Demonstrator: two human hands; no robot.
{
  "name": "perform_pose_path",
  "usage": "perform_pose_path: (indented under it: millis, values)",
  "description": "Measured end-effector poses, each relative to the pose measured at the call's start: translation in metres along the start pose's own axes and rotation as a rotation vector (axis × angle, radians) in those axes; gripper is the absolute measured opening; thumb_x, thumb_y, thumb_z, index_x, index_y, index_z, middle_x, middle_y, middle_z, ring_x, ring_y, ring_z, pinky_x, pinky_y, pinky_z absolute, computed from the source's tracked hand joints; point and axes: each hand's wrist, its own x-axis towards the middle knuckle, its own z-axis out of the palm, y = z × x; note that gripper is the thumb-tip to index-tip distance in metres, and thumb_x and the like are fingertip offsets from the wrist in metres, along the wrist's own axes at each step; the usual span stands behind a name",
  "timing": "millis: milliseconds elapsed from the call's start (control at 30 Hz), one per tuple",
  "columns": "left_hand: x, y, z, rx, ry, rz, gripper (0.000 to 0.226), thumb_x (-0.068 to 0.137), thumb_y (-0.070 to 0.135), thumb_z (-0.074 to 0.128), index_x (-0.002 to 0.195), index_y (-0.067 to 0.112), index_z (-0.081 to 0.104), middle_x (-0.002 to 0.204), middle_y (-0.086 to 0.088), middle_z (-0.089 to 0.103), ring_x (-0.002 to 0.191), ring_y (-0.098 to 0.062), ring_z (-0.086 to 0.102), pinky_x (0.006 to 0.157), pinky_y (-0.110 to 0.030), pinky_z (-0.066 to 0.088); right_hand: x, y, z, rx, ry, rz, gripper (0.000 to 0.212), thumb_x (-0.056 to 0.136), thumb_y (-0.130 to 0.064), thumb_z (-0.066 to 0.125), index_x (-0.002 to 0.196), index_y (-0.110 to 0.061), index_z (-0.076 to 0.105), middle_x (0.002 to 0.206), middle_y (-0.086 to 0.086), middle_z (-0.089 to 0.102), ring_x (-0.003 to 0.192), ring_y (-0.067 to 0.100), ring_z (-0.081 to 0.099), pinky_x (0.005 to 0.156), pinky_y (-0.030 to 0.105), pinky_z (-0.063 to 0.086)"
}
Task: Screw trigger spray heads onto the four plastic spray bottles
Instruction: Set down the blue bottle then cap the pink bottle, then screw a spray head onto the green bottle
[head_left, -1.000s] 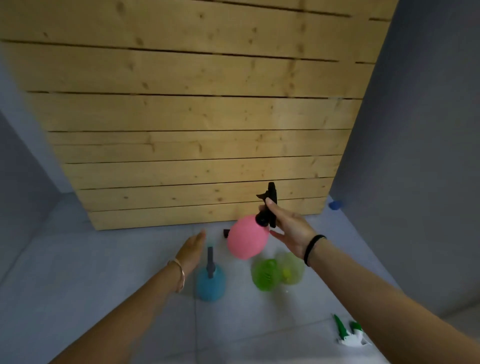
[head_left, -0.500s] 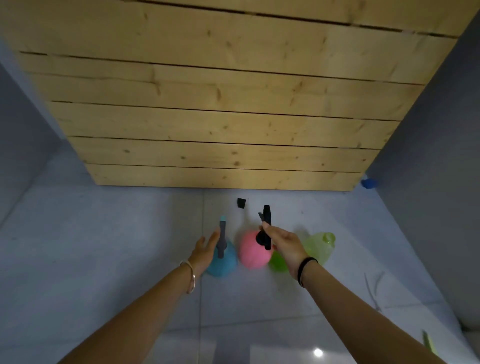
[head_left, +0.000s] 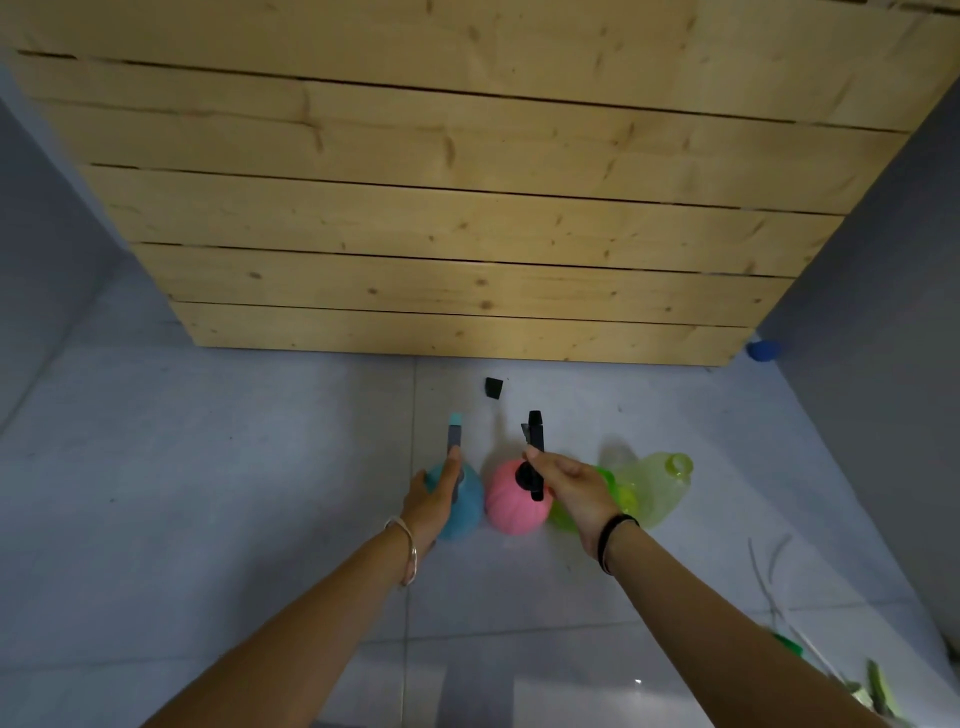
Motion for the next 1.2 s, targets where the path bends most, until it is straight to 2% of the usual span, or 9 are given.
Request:
perform_pose_path:
  millis: [167, 400, 433, 533, 600, 800, 1000, 1100, 1200]
  values:
    - [-0.004, -0.002, 0.004, -0.039, 0.024, 0.009, 0.074, 0.087, 0.063, 0.032, 0.141, 0.012, 0.030, 0.142, -0.014, 0.040, 0.128, -0.031, 0.041, 0.100, -0.043, 0.037, -0.001, 0.001, 0.000, -0.008, 0.014, 0.000, 0.016, 0.081, -0.041, 0.068, 0.080, -0.026, 0.074, 0.082, -0.011, 0.073, 0.080, -0.001, 0.064, 0.062, 0.009, 0.043]
    - [-0.002, -0.002, 0.002, 0.047, 0.034, 0.002, 0.084, 0.084, 0.067, 0.033, 0.146, 0.011, 0.022, 0.149, -0.012, 0.034, 0.134, -0.030, 0.037, 0.104, -0.043, 0.035, 0.002, -0.004, -0.009, -0.132, -0.016, -0.104, 0.011, 0.085, -0.029, 0.067, 0.077, -0.029, 0.074, 0.079, -0.015, 0.071, 0.085, 0.007, 0.064, 0.062, -0.002, 0.044]
    - [-0.003, -0.001, 0.001, 0.056, 0.039, 0.006, 0.087, 0.083, 0.068, 0.034, 0.148, 0.011, 0.018, 0.151, -0.012, 0.031, 0.136, -0.031, 0.035, 0.109, -0.044, 0.033, 0.003, -0.005, -0.012, -0.150, -0.025, -0.118, 0.009, 0.084, -0.028, 0.067, 0.084, -0.026, 0.075, 0.084, -0.013, 0.073, 0.090, 0.008, 0.064, 0.066, -0.001, 0.044]
    - [-0.005, 0.005, 0.000, 0.060, 0.053, 0.024, 0.090, 0.083, 0.067, 0.037, 0.151, 0.015, 0.009, 0.156, -0.012, 0.022, 0.140, -0.032, 0.029, 0.114, -0.046, 0.027, 0.002, -0.010, -0.022, -0.180, -0.010, -0.155, 0.032, 0.083, -0.026, 0.068, 0.110, -0.008, 0.070, 0.110, 0.002, 0.069, 0.105, 0.013, 0.062, 0.085, 0.012, 0.044]
    - [-0.006, 0.009, -0.001, 0.069, 0.076, 0.056, 0.092, 0.081, 0.066, 0.042, 0.151, 0.017, 0.007, 0.157, -0.011, 0.019, 0.141, -0.032, 0.026, 0.113, -0.045, 0.026, 0.000, -0.012, -0.031, -0.200, 0.041, -0.203, 0.030, 0.083, -0.023, 0.069, 0.109, -0.007, 0.069, 0.111, 0.003, 0.067, 0.110, 0.017, 0.060, 0.095, 0.022, 0.042]
    - [-0.009, 0.021, -0.005, 0.183, 0.219, 0.255, 0.102, 0.074, 0.061, 0.061, 0.150, 0.018, 0.009, 0.159, -0.008, 0.014, 0.144, -0.030, 0.020, 0.116, -0.047, 0.024, 0.003, 0.000, -0.058, -0.403, 0.176, -0.228, 0.034, 0.082, -0.015, 0.070, 0.115, -0.013, 0.066, 0.128, 0.004, 0.060, 0.124, 0.019, 0.052, 0.096, 0.017, 0.034]
    - [-0.010, 0.031, -0.001, 0.215, 0.267, 0.304, 0.104, 0.071, 0.063, 0.061, 0.150, 0.018, 0.011, 0.159, -0.008, 0.015, 0.145, -0.030, 0.019, 0.116, -0.048, 0.024, 0.002, 0.018, -0.066, -0.451, 0.227, -0.171, 0.035, 0.077, -0.001, 0.072, 0.111, -0.006, 0.068, 0.116, 0.012, 0.067, 0.108, 0.026, 0.060, 0.092, 0.025, 0.044]
    - [-0.015, 0.037, 0.001, 0.244, 0.306, 0.326, 0.104, 0.072, 0.063, 0.061, 0.150, 0.015, 0.012, 0.159, -0.009, 0.015, 0.145, -0.030, 0.018, 0.116, -0.048, 0.023, -0.003, 0.017, -0.069, -0.506, 0.245, -0.179, 0.031, 0.077, -0.005, 0.073, 0.107, -0.009, 0.070, 0.111, 0.009, 0.070, 0.104, 0.025, 0.063, 0.093, 0.030, 0.048]
    - [-0.027, 0.046, 0.005, 0.299, 0.359, 0.402, 0.102, 0.074, 0.061, 0.061, 0.149, 0.012, 0.013, 0.159, -0.010, 0.015, 0.146, -0.030, 0.015, 0.117, -0.049, 0.020, -0.012, 0.001, -0.080, -0.546, 0.232, -0.217, 0.028, 0.076, -0.010, 0.075, 0.103, -0.011, 0.072, 0.106, 0.005, 0.071, 0.093, 0.016, 0.061, 0.086, 0.024, 0.046]
